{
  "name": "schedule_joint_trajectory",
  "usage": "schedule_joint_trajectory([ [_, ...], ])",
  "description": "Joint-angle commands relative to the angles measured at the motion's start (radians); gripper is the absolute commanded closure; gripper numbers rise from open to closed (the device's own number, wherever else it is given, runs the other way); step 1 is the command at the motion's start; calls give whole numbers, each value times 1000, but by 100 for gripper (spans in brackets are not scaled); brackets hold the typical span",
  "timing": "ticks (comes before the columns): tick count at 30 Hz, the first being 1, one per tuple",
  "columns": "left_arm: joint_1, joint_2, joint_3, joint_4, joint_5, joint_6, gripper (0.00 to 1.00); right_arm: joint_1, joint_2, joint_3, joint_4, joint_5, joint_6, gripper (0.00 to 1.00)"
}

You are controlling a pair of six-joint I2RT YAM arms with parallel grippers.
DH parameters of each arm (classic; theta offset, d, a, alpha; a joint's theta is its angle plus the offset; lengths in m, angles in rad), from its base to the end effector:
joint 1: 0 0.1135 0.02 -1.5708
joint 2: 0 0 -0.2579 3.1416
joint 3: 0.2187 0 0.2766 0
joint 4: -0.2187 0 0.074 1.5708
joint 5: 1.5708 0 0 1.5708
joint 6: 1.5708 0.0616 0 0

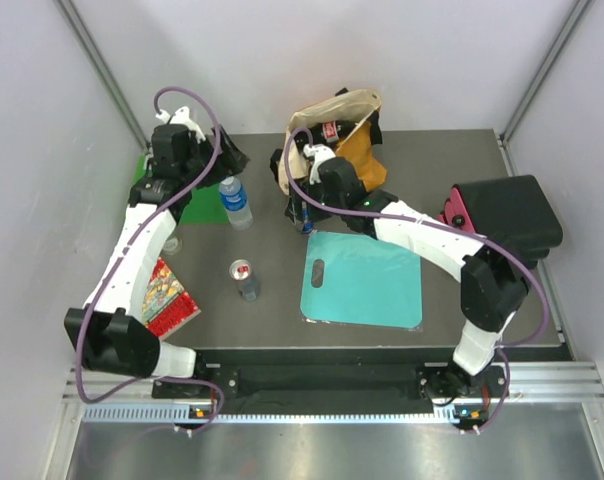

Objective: Place the beverage into the canvas bag

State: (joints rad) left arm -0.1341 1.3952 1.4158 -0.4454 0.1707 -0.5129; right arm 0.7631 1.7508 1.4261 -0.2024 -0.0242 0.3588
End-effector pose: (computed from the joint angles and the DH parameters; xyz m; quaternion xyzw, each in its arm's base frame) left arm 0.3617 -0.0594 0.3775 -0.1122 0.8309 -0.2396 0.4894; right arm 0.3303 0.3179 0.2698 -0.1799 0.8480 0.2740 0.4165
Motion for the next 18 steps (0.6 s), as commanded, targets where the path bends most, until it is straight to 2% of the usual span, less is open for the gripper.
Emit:
schedule_joint_trajectory([
  [1,4,-104,-51,-38,-87,47,14,16,18,30,24,51,35,28],
  [8,4,-211,-60,-96,-161,73,14,19,56,30,34,108,46,28],
  [18,4,-323,-78,-101,-148,54,14,19,122,42,103,173,52,26],
])
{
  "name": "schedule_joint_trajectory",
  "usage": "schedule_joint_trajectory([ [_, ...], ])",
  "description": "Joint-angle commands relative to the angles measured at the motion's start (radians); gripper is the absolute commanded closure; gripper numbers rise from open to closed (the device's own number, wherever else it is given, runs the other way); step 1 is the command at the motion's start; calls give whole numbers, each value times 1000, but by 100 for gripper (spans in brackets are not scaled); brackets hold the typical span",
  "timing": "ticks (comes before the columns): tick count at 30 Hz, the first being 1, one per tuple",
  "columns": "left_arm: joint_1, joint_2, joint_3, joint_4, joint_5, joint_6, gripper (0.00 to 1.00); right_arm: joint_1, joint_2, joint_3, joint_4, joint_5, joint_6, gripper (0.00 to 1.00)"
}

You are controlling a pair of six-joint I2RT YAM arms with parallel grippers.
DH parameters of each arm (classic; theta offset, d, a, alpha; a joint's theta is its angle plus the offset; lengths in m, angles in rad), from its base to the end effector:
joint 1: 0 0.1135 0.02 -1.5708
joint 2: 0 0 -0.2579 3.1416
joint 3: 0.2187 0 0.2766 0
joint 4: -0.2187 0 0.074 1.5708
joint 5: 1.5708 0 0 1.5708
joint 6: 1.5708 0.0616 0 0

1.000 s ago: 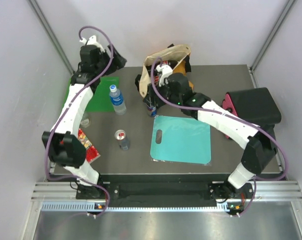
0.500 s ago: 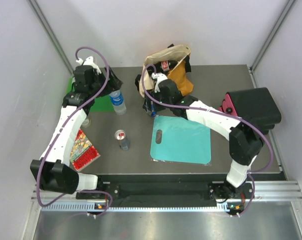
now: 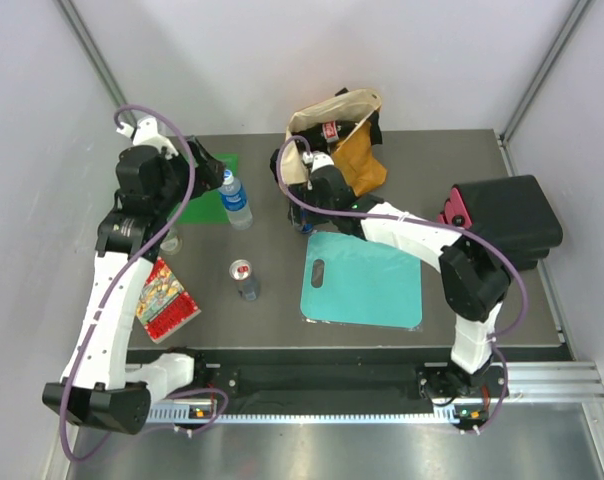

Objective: Place the beverage into the canvas bag

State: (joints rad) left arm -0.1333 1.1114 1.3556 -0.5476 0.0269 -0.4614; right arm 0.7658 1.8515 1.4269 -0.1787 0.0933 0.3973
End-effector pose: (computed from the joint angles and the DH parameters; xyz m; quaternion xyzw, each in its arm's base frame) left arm 0.2798 -0.0392 0.4277 -0.1237 0.7963 -0.1838 0.5629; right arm 0.3454 0.3242 0.2280 -0.1407 0.8733 0.2207 0.4109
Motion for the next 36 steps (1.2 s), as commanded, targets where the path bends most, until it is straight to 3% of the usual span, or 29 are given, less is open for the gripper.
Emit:
schedule_joint_trajectory([
  [1,3,-45,-24,3,4,0,14,17,29,41,85,83,12,25],
  [7,3,-76,-55,-8,7,-3,14,17,54,52,157,103,-2,21],
  [20,3,-117,-79,6,50,-19,13,17,127,101,157,151,5,25],
  [23,3,-124,-85,9,41,-14,13,18,115,92,143,152,-8,37],
  [27,3,-124,-85,8,33,-8,13,17,46,34,159,138,-23,62],
  [36,3,-116,-159,66,41,-20,14,18,-118,-26,118,-6,-49,94],
])
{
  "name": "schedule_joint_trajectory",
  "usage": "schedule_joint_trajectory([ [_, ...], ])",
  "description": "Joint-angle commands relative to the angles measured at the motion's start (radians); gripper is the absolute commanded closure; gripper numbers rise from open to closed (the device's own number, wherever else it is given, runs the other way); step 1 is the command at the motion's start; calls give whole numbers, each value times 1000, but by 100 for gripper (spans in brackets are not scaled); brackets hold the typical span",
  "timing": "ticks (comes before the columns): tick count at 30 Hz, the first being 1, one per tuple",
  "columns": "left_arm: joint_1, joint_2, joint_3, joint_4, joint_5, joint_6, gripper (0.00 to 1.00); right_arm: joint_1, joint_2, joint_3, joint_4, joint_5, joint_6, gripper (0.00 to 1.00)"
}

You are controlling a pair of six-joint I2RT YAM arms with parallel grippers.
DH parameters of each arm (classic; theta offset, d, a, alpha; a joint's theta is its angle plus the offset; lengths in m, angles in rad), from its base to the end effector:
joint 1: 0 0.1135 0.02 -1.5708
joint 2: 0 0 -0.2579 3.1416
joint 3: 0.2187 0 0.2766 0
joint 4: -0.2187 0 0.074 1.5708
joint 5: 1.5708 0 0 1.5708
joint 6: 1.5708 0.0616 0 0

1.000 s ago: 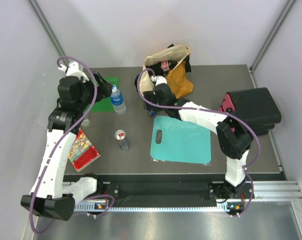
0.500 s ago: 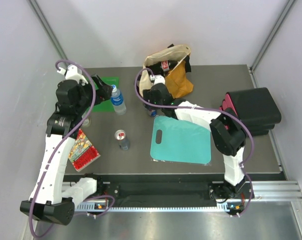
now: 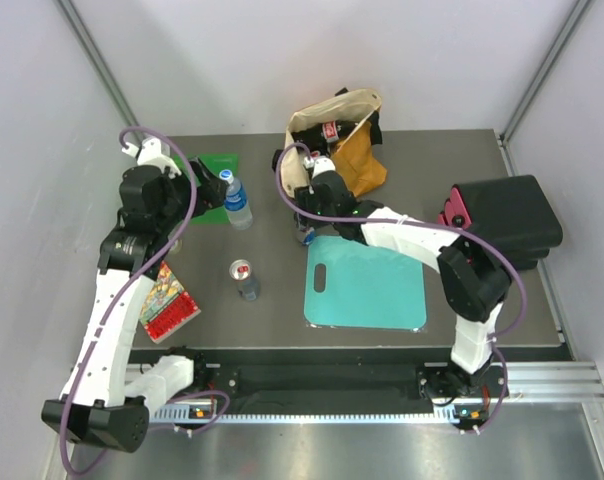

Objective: Place the beverage into the canvas bag

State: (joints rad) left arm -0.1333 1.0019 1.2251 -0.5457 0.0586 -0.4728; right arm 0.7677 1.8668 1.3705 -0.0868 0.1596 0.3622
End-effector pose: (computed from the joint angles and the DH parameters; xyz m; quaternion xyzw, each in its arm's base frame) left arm 0.2568 -0.0381 0.4061 -0.1201 0.8023 -0.1970 0.5504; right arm 0.3477 0.3220 0.2102 -0.1397 0.8673 0.1937 0.4367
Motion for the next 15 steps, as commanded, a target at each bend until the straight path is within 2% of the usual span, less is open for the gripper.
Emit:
schedule_joint_trajectory([
  [1,3,-3,-38,72,27,-18,14,16,-144,35,18,-77,-19,96],
  [3,1,15,-39,87,43,-24,14,18,-167,51,6,-91,-22,100],
  [8,3,64,-22,105,44,-18,14,16,-204,110,-54,-121,-42,100],
  [15,3,119,4,121,60,-15,15,-16,-221,303,-195,-230,-39,100],
])
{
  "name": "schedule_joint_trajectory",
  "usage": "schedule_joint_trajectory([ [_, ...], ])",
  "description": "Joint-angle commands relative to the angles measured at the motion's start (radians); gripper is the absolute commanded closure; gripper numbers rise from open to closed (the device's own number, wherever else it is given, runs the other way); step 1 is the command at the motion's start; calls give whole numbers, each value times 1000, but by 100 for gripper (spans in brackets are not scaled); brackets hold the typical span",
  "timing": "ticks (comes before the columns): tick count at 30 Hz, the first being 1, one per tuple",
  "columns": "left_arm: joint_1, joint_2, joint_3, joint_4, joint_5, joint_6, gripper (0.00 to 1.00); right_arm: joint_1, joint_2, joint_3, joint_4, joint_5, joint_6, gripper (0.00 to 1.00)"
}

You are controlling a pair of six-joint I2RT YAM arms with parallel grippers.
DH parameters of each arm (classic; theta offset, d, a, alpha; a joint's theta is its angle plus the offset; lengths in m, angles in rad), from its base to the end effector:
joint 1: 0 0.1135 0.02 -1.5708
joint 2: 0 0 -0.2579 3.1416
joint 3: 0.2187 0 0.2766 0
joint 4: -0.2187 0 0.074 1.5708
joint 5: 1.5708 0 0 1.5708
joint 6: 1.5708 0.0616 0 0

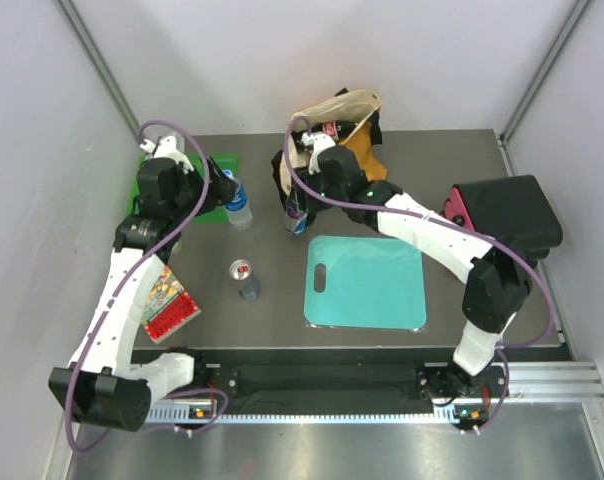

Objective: Place the beverage into the canvas bag

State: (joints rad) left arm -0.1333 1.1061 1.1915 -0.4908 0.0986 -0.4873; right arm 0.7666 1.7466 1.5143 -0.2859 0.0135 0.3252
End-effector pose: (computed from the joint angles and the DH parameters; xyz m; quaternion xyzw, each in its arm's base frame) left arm 0.2893 -0.0449 0.3735 -0.1201 0.8257 -0.2070 0.5108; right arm 0.3315 0.3181 0.2965 -0.1860 0.8444 0.2558 0.4324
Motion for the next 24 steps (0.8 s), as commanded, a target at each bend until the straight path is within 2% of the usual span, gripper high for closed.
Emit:
schedule_joint_trajectory([
  [1,3,20,36,69,13,0,15,-19,-99,179,-7,-89,-8,100],
  [6,3,28,14,80,10,-10,15,-73,-73,315,-33,-155,3,100],
  [9,3,26,-3,87,16,-19,15,-104,-47,383,-9,-138,-20,100],
  [13,3,11,-23,104,23,-27,15,-139,16,467,39,-20,-104,100],
  [20,3,-9,-41,98,-27,-56,15,-193,240,696,79,208,-285,100],
  [24,3,-38,-69,130,-7,-80,16,-214,306,698,143,272,-421,100],
])
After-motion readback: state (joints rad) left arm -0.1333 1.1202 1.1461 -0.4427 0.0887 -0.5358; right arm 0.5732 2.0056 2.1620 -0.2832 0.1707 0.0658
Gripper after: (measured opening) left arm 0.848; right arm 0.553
